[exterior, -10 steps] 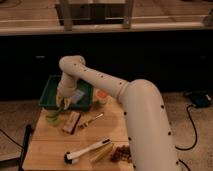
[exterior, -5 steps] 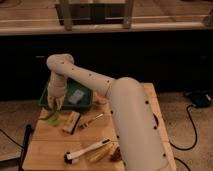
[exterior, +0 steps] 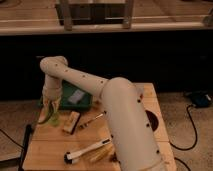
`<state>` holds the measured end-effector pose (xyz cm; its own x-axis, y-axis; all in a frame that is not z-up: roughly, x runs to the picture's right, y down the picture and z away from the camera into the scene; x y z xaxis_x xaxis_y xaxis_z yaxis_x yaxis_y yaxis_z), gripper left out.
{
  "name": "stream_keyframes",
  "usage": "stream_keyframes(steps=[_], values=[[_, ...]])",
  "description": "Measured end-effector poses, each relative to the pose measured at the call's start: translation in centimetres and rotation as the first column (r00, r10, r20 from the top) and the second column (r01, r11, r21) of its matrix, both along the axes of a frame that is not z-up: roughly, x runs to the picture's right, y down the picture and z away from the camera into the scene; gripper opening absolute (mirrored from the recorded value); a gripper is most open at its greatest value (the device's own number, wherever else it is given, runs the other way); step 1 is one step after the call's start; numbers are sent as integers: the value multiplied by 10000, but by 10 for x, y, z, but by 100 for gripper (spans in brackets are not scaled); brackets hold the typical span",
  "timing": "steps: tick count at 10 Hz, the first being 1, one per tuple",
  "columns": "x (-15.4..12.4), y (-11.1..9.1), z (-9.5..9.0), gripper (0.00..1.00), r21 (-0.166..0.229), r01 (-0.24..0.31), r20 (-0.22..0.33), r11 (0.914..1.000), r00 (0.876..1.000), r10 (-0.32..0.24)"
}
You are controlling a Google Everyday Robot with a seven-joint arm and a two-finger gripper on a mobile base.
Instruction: Place pepper in plastic cup
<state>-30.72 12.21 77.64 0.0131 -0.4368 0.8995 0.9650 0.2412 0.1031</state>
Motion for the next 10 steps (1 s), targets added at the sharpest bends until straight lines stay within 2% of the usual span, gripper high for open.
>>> stream_keyframes(steps=[5,8,9,10], values=[[-4,12,-4,1,-179,238,47,9996,9997,-237],[-2,15,-4,27,-277,219,-44,9994,9997,-221],[-2,15,-4,42,-382,195,-96,9991,9998,-199],[-1,14,-3,52,-403,238,-155,9989,9996,-244]])
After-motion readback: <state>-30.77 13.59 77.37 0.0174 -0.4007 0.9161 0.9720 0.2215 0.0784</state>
